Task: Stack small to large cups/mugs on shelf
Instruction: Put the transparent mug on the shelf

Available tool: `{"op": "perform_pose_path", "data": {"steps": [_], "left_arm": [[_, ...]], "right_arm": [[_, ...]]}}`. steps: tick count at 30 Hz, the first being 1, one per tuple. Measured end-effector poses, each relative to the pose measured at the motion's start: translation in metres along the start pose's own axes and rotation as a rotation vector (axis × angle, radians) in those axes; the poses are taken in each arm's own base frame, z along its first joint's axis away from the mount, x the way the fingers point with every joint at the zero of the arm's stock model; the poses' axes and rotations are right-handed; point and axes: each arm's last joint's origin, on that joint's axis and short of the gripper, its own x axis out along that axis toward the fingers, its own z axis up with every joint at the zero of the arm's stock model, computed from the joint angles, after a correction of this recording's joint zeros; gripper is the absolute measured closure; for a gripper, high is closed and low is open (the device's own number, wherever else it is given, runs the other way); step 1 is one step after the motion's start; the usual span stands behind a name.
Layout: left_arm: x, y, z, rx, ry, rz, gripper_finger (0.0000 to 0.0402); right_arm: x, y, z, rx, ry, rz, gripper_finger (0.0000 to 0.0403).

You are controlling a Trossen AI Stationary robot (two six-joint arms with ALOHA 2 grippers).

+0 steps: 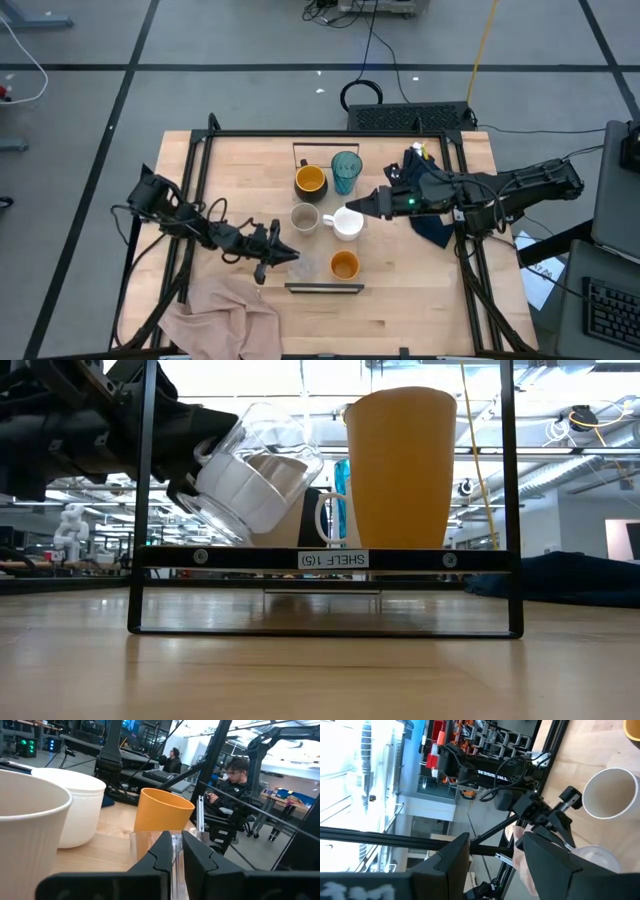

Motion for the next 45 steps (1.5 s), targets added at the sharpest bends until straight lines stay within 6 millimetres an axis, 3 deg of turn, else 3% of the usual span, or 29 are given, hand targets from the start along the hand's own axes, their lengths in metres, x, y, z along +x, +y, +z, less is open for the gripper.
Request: {"op": "perform_pose_path", "data": {"steps": [8, 15, 21, 28, 33, 40, 45], "left_arm": [[-0.001, -0.003, -0.003, 0.008, 0.028, -0.001, 0.0387], [-0.004, -0.003, -0.02, 0.022, 0.169, 0.018, 0.0363], [-0.004, -0.005, -0.016, 0.005, 0.13, 0.037, 0.0387], [-0.003, -0.006, -0.013, -0.015, 0.095, 0.034, 0.0366], [-0.003, -0.005, -0.016, -0.035, 0.13, 0.036, 0.0388], [-0.003, -0.005, -0.016, -0.057, 0.137, 0.039, 0.0369], [-0.003, -0.005, -0.016, -0.063, 0.138, 0.036, 0.0384]], "right_arm": [[0.0, 0.0, 0.0, 0.001, -0.001, 0.003, 0.0227], [0.0, 0.0, 0.0, 0.001, -0.001, 0.003, 0.0227], [0.0, 0.0, 0.0, 0.001, -0.001, 0.004, 0.0227], [0.0, 0.0, 0.0, 0.001, -0.001, 0.005, 0.0227], [0.0, 0.001, 0.0, 0.001, -0.001, 0.005, 0.0227], [0.0, 0.001, 0.0, -0.002, -0.001, 0.005, 0.0227], [0.0, 0.001, 0.0, -0.003, -0.001, 0.005, 0.0227]]}}
